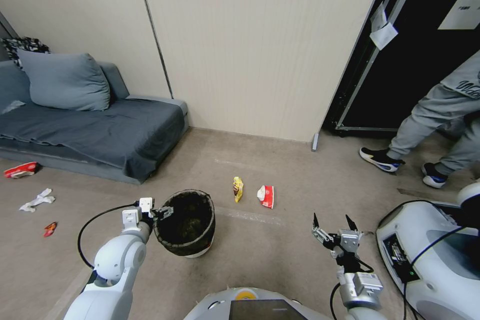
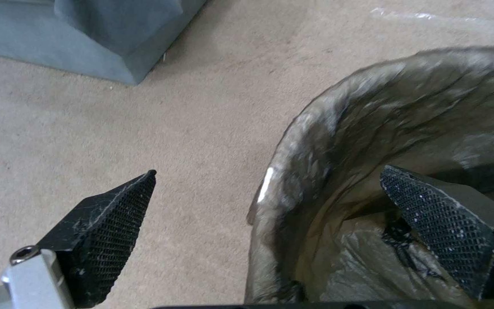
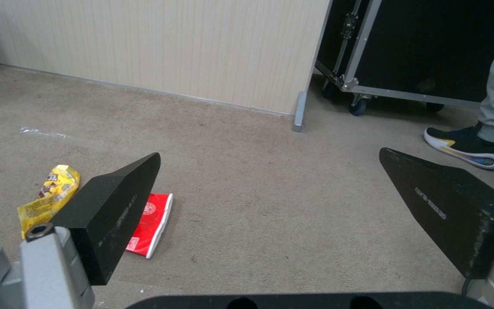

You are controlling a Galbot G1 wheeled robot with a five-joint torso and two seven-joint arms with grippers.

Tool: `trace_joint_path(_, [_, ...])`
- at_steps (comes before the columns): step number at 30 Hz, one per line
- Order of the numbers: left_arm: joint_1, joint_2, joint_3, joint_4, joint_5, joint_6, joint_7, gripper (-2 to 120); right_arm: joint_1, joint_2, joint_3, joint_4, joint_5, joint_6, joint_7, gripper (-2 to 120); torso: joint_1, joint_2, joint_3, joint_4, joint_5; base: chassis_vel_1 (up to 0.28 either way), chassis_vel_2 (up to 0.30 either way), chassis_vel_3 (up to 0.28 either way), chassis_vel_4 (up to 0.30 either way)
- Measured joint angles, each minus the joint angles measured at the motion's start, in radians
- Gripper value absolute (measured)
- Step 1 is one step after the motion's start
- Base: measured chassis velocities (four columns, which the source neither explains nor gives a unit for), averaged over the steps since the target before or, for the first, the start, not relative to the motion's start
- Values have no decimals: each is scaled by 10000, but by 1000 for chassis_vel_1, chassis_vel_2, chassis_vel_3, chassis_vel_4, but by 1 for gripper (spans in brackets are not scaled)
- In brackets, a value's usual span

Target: Pick up the trash bin, then pick up the garbage from the floor and place it into the trash bin.

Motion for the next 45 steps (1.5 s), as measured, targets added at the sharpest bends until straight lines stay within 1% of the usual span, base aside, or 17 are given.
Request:
trace_joint_path(13, [-9,-121,52,451,246,-27,24,100,6,0,-2,-33,-21,23,3,100,0,0,0,0,-1,0,0,0,0])
trace_joint_path(16, [-30,-200,92,688,505,-35,42,100,10,0,-1,-65,-26,32,9,100,0,0,0,-1,-1,0,0,0,0])
trace_joint_path(23, [-158,-237,199,1024,674,-45,45,100,11,0,-1,-88,-35,42,19,100,0,0,0,-1,-1,0,0,0,0])
trace_joint_path(42, [-337,-411,297,1787,666,-66,127,100,20,0,-4,-179,-34,85,57,100,0,0,0,-1,-2,0,0,0,0])
trace_joint_path(45, [-355,-436,305,1861,669,-69,133,100,12,0,-12,-183,-47,86,59,100,0,0,0,1,3,0,0,0,0])
